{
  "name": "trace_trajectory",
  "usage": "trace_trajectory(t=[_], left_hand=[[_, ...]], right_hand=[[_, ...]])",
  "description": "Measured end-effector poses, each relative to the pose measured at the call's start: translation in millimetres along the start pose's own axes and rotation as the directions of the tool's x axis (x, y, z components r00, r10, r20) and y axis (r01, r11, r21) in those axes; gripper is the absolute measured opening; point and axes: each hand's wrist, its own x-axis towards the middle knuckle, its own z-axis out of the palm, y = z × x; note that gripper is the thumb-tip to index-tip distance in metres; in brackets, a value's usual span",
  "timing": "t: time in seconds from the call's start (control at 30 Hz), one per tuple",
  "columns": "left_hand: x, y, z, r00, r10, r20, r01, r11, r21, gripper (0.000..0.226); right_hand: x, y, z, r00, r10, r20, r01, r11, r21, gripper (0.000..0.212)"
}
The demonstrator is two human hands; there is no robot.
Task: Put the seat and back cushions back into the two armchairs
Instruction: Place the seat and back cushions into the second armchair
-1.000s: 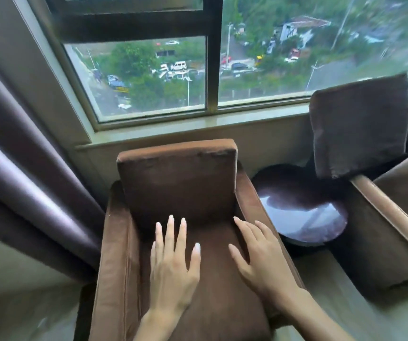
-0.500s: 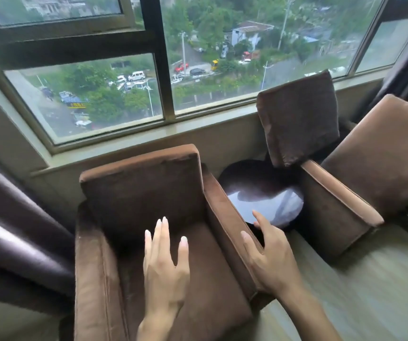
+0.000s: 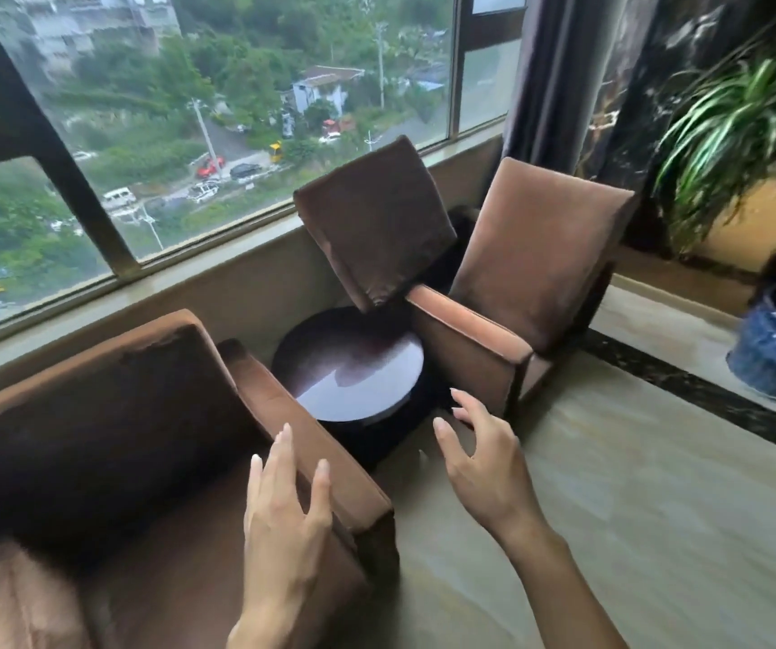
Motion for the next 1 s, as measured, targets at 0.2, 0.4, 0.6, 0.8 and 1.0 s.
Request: trace_trajectory(t=[0.2, 0.4, 0.6, 0.8, 1.0], left_hand=[[-68.7, 118.2, 153.6, 0.968, 0.149, 0.201, -0.142, 0.989, -0.051, 0.065], [-92.3, 182.9, 246.5, 0.920, 0.222, 0.324, -0.242, 0.970, 0.024, 0.065], [-71.1, 223.1, 320.7, 0.891, 0.230, 0.392, -0.267, 0.963, 0.041, 0.061], [-6.0, 250.5, 413.1, 0.893, 0.207, 0.400, -0.241, 0.970, 0.036, 0.068], [80.0, 321.7, 511.2, 0.860, 0.231, 0.455, -0.250, 0.968, -0.018, 0.058]], right_hand=[[-20.0, 102.8, -158.9, 0.975, 0.115, -0.188, -0.113, 0.993, 0.024, 0.046], [-23.5, 173.9, -256.8, 0.916, 0.228, -0.329, -0.209, 0.974, 0.093, 0.044], [24.2, 219.6, -298.0, 0.884, 0.320, -0.341, -0.275, 0.945, 0.176, 0.041], [118.3, 264.3, -337.2, 0.875, 0.340, -0.344, -0.324, 0.940, 0.106, 0.042], [235.7, 289.5, -408.9, 0.858, 0.335, -0.391, -0.352, 0.935, 0.029, 0.042]])
